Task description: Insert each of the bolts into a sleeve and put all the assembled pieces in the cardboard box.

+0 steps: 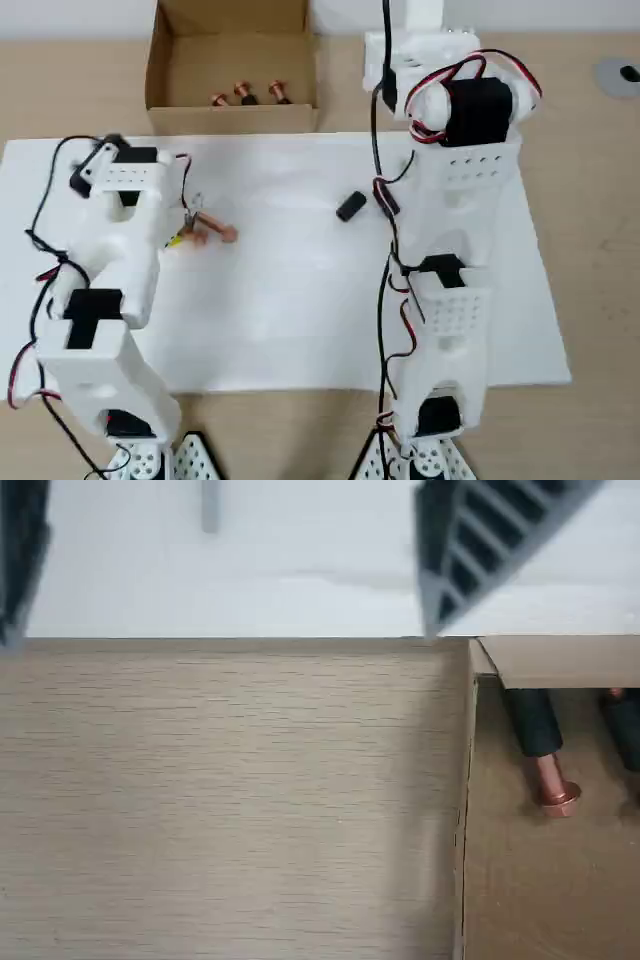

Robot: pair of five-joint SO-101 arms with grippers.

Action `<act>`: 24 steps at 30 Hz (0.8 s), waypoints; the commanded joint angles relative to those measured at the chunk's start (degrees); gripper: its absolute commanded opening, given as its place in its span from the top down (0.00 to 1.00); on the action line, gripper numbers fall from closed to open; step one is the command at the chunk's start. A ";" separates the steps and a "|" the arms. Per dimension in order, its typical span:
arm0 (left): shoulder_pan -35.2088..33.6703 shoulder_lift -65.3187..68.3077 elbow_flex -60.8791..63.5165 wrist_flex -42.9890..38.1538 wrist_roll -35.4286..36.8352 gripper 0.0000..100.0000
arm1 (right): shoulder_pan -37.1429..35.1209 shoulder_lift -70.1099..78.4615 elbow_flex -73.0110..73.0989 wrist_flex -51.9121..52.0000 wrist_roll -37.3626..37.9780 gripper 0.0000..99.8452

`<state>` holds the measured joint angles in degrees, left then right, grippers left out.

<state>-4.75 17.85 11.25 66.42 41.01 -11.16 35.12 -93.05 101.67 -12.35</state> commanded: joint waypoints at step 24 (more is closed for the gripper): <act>1.67 -0.13 -36.84 34.11 -62.24 1.00 | 1.10 -1.63 -2.42 0.88 -0.18 0.70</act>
<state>-5.01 18.81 -23.56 99.74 -3.74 -11.16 35.12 -93.05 101.67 -12.35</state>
